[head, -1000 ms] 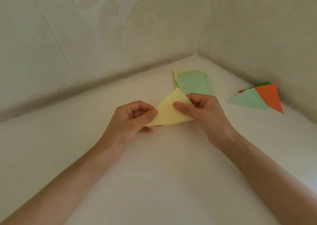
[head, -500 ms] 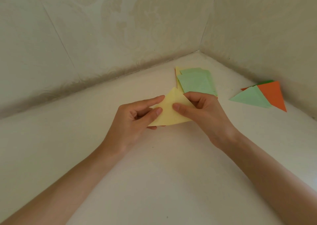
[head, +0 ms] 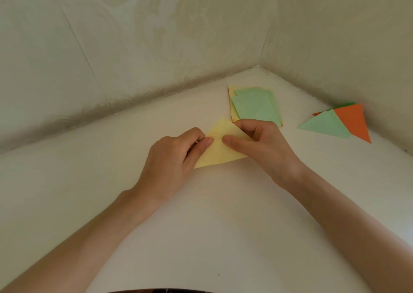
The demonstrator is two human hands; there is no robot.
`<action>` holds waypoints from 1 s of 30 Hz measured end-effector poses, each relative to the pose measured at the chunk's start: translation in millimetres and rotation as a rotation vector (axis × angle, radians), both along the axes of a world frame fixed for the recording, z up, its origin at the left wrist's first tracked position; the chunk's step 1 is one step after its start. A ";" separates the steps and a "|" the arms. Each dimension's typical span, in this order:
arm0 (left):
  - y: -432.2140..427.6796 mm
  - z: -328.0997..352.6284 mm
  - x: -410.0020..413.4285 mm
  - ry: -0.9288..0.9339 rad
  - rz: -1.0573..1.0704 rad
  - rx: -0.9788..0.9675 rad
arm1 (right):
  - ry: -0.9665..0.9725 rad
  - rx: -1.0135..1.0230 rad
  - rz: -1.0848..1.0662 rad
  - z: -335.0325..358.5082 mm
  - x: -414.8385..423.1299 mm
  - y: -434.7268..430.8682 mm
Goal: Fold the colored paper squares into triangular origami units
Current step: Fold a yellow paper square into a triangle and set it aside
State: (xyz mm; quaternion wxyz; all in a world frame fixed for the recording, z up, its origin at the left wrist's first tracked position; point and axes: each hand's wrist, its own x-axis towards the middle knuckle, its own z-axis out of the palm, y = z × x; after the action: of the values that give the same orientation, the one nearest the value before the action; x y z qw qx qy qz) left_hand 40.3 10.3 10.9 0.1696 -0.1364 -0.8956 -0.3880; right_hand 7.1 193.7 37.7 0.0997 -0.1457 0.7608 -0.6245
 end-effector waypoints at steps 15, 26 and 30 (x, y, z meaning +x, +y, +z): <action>15.6 10.3 8.6 -0.047 0.154 0.517 | -0.379 -0.345 0.073 0.1 21.8 -25.3; 15.7 10.2 10.6 -0.082 0.136 0.508 | -0.348 -0.378 -0.071 -2.4 18.0 -22.6; 16.8 11.3 10.3 -0.104 0.148 0.516 | -0.271 -0.408 -0.158 -0.7 10.2 -13.1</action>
State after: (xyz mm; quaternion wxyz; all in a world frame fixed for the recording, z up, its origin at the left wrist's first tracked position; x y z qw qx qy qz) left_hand 50.6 27.1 22.3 0.1806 -0.0028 -0.7821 -0.5964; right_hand 17.2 180.6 37.0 0.1204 -0.0178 0.6077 -0.7848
